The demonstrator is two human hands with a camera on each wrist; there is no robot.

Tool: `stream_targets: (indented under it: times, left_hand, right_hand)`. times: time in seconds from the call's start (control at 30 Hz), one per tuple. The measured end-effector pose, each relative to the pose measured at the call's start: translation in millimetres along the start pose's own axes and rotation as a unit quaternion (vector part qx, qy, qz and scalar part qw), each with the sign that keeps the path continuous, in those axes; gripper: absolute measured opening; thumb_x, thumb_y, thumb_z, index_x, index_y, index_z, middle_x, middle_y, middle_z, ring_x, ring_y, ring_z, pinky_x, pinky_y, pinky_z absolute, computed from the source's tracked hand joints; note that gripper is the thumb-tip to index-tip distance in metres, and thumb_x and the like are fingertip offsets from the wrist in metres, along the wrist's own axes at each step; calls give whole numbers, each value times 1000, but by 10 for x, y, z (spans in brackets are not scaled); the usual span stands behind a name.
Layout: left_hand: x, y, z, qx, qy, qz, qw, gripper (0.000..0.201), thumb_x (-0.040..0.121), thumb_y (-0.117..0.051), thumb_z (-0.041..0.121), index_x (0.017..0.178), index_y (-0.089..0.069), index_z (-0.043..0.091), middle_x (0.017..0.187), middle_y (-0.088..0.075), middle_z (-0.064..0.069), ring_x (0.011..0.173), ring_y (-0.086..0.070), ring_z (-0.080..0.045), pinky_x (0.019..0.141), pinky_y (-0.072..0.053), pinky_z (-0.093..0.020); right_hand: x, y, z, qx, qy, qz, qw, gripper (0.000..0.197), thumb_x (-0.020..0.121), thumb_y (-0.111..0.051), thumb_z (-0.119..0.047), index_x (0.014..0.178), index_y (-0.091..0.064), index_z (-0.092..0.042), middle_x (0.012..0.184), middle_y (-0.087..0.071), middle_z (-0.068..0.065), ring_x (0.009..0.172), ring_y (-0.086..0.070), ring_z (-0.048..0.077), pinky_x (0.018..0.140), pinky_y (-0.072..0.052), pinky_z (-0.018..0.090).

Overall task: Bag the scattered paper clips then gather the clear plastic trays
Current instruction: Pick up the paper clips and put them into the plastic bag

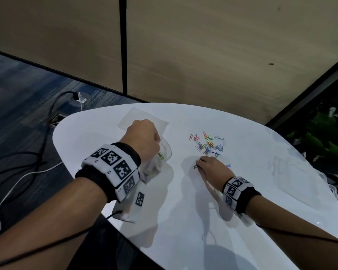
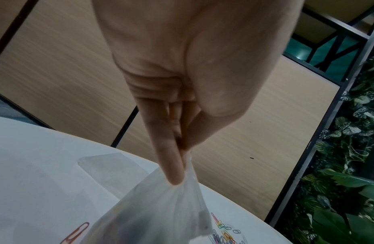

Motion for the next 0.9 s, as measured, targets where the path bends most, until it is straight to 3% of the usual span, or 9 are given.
stream_targets:
  times: [0.17,0.27,0.3,0.37,0.47,0.53,0.6,0.77,0.9]
  left_hand:
    - [1,-94,146,5,-6,-13,1000,32,82,-61,-5,103,-76,13,110,-71,-7,100,-67,-24,84,-56,-28]
    - [6,-170,260,5,-15,-19,1000,32,81,-61,-6,103,-77,12,107,-72,-7,99,-68,-24,86,-57,-29]
    - [11,-199,289,4,-15,-22,1000,32,81,-61,-6,103,-77,12,107,-72,-7,99,-68,-24,86,-57,-29]
    - [25,-260,335,-6,-13,-28,1000,30,83,-58,-4,101,-76,11,102,-72,-8,96,-70,-26,88,-58,-32]
    - [58,-333,413,-21,-10,-31,999,26,87,-54,0,98,-76,11,80,-67,-4,89,-72,-29,87,-60,-37]
    - [76,-372,462,-19,-10,-31,999,23,88,-56,1,94,-76,11,70,-61,2,88,-72,-29,86,-60,-36]
    - [79,-391,504,-14,-10,-26,1000,21,87,-58,4,88,-76,13,68,-60,3,86,-72,-27,84,-60,-35]
    - [47,-392,559,-26,-4,-13,1000,19,86,-59,6,90,-75,12,75,-66,-4,86,-72,-26,85,-59,-35]
    - [33,-376,586,-33,-13,-7,999,18,87,-61,4,90,-78,8,80,-72,-11,85,-73,-28,85,-60,-37]
  right_hand:
    - [46,177,183,66,-98,17,993,22,92,-53,-12,97,-74,-9,99,-69,10,91,-65,29,77,-48,28]
    - [-28,256,547,199,-226,43,953,12,84,-67,-9,87,-78,-13,90,-76,5,82,-68,19,76,-51,15]
    - [-71,243,672,256,-273,41,926,9,82,-71,-9,84,-79,-13,86,-76,5,77,-68,15,75,-51,11]
    - [-162,242,817,418,-337,48,842,8,78,-76,-2,79,-78,-10,88,-77,10,74,-72,17,81,-57,22]
    - [-181,447,683,695,-333,78,632,7,80,-70,11,87,-70,8,94,-71,25,69,-74,22,70,-62,26]
    - [-123,665,439,769,-292,46,566,19,85,-67,7,103,-66,13,95,-70,20,78,-73,20,70,-60,21]
    - [-77,801,148,807,-251,-13,534,23,88,-64,4,110,-64,11,97,-72,15,87,-73,17,77,-59,20]
    - [-41,759,-324,814,-238,-87,523,21,93,-56,3,110,-60,14,102,-69,21,96,-69,24,83,-58,23]
    - [24,744,-391,739,-225,-68,631,32,83,-59,15,115,-63,14,111,-67,26,90,-68,26,84,-59,25]
Point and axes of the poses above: each hand's wrist, its own x-axis towards the middle knuckle, its own y-axis out of the back of the hand, z = x × y, the point moved 9 cm from there along x, towards the middle knuckle
